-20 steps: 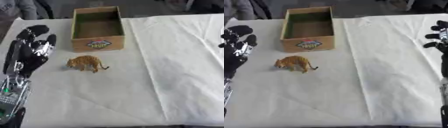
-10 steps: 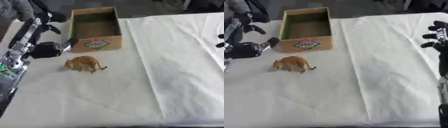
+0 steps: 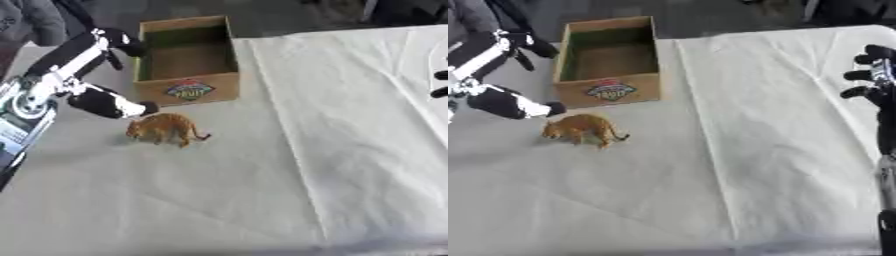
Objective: Pick up objects on the table and place them in the box.
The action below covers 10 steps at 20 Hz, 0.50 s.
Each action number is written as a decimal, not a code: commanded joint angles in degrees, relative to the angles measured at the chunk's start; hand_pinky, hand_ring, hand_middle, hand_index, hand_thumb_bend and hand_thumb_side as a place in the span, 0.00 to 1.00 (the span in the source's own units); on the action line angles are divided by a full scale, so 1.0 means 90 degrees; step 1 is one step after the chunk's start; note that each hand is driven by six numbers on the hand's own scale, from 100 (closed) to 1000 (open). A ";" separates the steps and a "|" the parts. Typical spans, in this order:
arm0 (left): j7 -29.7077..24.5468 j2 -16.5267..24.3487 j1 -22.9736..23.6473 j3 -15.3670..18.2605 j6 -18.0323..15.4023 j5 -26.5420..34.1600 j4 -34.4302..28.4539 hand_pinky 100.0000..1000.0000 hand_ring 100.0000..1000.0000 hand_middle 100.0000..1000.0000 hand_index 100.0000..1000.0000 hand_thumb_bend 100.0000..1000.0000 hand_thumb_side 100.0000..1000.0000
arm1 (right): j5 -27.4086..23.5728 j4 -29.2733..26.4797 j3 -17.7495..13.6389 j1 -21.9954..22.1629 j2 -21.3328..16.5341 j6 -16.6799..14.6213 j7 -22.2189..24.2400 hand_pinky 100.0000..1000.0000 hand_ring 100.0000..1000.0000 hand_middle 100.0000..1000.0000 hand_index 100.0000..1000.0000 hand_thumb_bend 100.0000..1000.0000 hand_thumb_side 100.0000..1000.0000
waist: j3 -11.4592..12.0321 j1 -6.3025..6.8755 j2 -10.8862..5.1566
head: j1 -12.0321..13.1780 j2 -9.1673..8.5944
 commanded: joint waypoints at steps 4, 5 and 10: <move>-0.0673 -0.0263 -0.0388 -0.0208 -0.0139 -0.0681 0.0668 0.58 0.73 0.61 0.73 0.60 0.07 | 0.0001 -0.0047 -0.0012 -0.0030 -0.0113 0.0002 0.0043 0.41 0.59 0.63 0.75 0.00 0.59 | -0.0012 -0.0009 -0.0113 | -0.0018 0.0035; -0.0777 -0.0320 -0.0414 -0.0207 -0.0198 -0.0774 0.0771 0.57 0.73 0.61 0.72 0.60 0.06 | 0.0003 -0.0047 -0.0014 -0.0028 -0.0111 0.0003 0.0044 0.41 0.59 0.63 0.75 0.00 0.59 | -0.0013 -0.0010 -0.0113 | -0.0022 0.0035; -0.1227 -0.0515 -0.0463 -0.0168 -0.0353 -0.1064 0.1032 0.57 0.72 0.60 0.72 0.58 0.05 | 0.0006 -0.0049 -0.0020 -0.0023 -0.0103 0.0002 0.0046 0.41 0.59 0.63 0.75 0.00 0.59 | -0.0010 -0.0016 -0.0112 | -0.0032 0.0033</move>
